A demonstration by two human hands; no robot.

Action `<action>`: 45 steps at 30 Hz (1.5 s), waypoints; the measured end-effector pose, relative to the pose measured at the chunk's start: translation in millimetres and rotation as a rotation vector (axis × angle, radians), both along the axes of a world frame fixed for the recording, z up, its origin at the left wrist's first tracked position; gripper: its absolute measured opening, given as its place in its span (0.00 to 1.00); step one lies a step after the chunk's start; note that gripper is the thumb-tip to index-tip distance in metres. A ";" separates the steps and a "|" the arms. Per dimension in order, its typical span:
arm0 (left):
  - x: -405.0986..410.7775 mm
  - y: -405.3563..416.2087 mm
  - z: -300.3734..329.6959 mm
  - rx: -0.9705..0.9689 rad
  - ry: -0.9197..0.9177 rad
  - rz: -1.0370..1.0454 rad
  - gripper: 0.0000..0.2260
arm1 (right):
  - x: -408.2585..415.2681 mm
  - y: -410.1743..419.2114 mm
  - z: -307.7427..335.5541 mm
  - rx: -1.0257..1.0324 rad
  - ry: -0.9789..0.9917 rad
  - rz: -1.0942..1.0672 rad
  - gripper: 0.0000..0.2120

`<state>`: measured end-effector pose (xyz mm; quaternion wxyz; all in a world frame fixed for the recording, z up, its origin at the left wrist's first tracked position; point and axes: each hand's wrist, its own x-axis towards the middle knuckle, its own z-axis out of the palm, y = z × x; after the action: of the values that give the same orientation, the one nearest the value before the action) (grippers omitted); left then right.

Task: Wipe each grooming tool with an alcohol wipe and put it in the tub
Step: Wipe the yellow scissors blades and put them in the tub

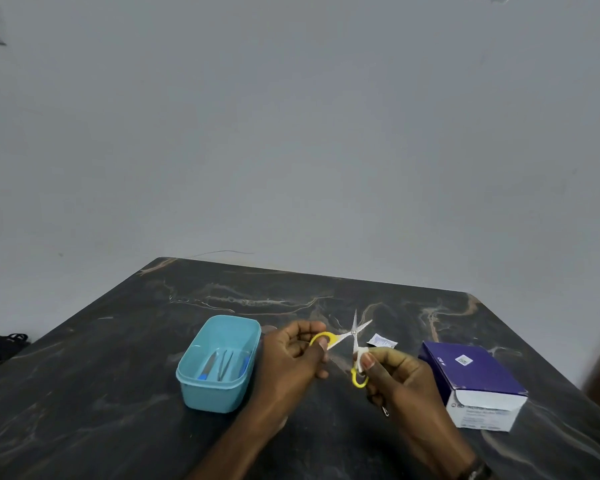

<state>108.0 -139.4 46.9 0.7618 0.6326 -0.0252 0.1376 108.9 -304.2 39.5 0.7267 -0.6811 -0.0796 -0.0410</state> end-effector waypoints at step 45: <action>-13.7 -15.8 -4.6 -0.117 0.023 -0.137 0.05 | -1.0 0.7 -1.3 0.109 0.029 -0.121 0.07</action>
<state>94.3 -155.2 42.3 0.8052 0.5854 -0.0515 0.0794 107.9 -303.5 38.2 0.7601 -0.6445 -0.0253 -0.0792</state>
